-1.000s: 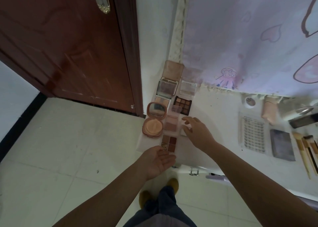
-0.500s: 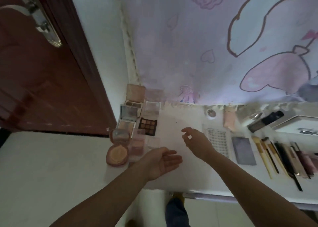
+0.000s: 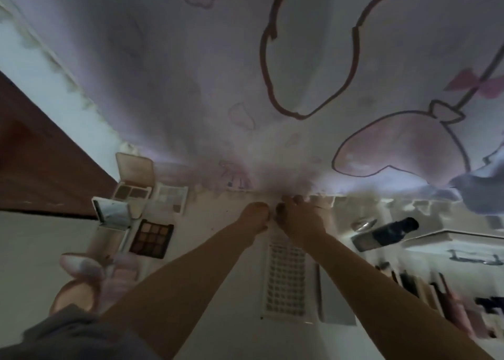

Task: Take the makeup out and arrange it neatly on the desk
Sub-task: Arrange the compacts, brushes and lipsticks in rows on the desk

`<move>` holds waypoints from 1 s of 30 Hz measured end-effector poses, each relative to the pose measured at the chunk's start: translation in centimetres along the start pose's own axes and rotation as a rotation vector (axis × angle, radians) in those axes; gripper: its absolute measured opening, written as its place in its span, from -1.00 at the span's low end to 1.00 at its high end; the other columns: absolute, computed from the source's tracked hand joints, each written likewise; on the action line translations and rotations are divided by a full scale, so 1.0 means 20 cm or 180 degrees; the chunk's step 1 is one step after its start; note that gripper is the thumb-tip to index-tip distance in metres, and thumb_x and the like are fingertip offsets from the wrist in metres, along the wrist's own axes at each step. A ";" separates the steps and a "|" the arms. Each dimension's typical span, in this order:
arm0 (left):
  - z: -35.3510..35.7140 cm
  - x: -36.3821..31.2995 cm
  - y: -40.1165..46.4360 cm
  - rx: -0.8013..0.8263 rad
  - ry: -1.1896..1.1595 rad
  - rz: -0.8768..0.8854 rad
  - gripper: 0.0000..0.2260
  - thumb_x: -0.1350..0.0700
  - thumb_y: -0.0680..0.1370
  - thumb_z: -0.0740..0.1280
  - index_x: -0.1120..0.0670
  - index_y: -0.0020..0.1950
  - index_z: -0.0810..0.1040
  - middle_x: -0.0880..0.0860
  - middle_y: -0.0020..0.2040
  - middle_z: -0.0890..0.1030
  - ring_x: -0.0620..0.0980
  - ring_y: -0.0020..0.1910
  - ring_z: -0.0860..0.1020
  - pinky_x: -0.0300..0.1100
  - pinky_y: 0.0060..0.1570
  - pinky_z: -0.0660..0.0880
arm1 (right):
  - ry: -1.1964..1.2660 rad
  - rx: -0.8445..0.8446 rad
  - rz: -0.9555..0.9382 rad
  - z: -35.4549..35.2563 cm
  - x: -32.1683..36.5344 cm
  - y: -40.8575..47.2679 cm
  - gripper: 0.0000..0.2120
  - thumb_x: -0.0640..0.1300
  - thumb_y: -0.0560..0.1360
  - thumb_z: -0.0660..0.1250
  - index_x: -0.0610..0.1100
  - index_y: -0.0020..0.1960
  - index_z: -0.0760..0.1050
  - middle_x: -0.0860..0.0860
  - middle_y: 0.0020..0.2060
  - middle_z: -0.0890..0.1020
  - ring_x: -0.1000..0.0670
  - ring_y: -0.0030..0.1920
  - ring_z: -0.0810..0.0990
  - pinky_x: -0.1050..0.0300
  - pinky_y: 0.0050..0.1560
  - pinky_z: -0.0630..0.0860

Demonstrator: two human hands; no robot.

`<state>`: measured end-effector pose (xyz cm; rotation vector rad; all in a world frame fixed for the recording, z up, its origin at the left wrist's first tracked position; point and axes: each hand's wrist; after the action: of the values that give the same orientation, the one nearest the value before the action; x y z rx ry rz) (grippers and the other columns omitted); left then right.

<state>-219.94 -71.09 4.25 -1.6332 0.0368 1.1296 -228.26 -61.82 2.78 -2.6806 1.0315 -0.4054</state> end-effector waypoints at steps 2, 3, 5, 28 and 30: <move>0.01 0.01 0.03 0.0036 -0.0087 -0.0086 -0.81 0.24 0.54 0.18 0.08 -0.25 0.45 0.09 -0.11 0.51 0.01 -0.06 0.48 -0.20 -0.09 0.43 | -0.0106 0.0186 0.0067 0.04 0.01 0.05 -0.45 0.14 0.58 0.11 -0.18 0.42 0.19 -0.15 0.29 0.36 -0.19 0.26 0.41 -0.04 0.18 0.37; 0.01 0.02 0.03 0.0035 -0.0135 -0.0098 -0.85 0.23 0.53 0.19 0.10 -0.22 0.47 0.10 -0.11 0.53 0.01 -0.03 0.49 -0.21 -0.08 0.42 | -0.0122 0.0212 0.0076 0.05 0.01 0.06 -0.43 0.14 0.58 0.13 -0.20 0.43 0.16 -0.16 0.30 0.35 -0.19 0.27 0.40 -0.05 0.20 0.35; 0.00 0.02 0.02 0.0023 -0.0290 -0.0077 -0.88 0.19 0.54 0.21 0.11 -0.16 0.50 0.10 -0.10 0.55 0.01 -0.04 0.51 -0.18 -0.04 0.42 | 0.0079 0.0205 -0.0036 0.06 0.01 0.08 -0.46 0.13 0.58 0.14 -0.24 0.38 0.22 -0.15 0.26 0.40 -0.16 0.22 0.42 0.04 0.14 0.36; -0.52 0.09 -0.56 0.0632 -0.0560 0.0252 -0.51 -0.13 0.66 -0.10 0.14 -0.22 0.39 0.06 -0.44 0.39 -0.10 -0.53 0.21 -0.35 -0.58 0.10 | 0.1274 -0.0027 -0.1506 -0.22 0.55 -0.39 -0.85 -0.01 0.56 0.24 -0.05 0.07 0.38 0.06 -0.10 0.39 0.08 -0.14 0.39 0.33 -0.16 0.29; -0.56 0.08 -0.55 0.0908 -0.0713 0.0132 -0.53 -0.16 0.65 -0.09 0.13 -0.18 0.40 0.04 -0.46 0.39 -0.11 -0.54 0.20 -0.38 -0.59 0.09 | 0.1257 -0.0020 -0.1635 -0.25 0.56 -0.40 -0.71 -0.01 0.53 0.29 -0.06 0.21 0.39 0.09 -0.02 0.39 0.12 -0.04 0.39 0.33 -0.08 0.33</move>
<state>-205.86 -74.35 10.73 -1.2534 0.0831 1.2710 -217.12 -64.30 11.86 -2.9147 0.3967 -1.0591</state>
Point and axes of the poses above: each hand's wrist, its own y-axis towards the middle knuckle, its own z-axis out of the palm, x = y × z
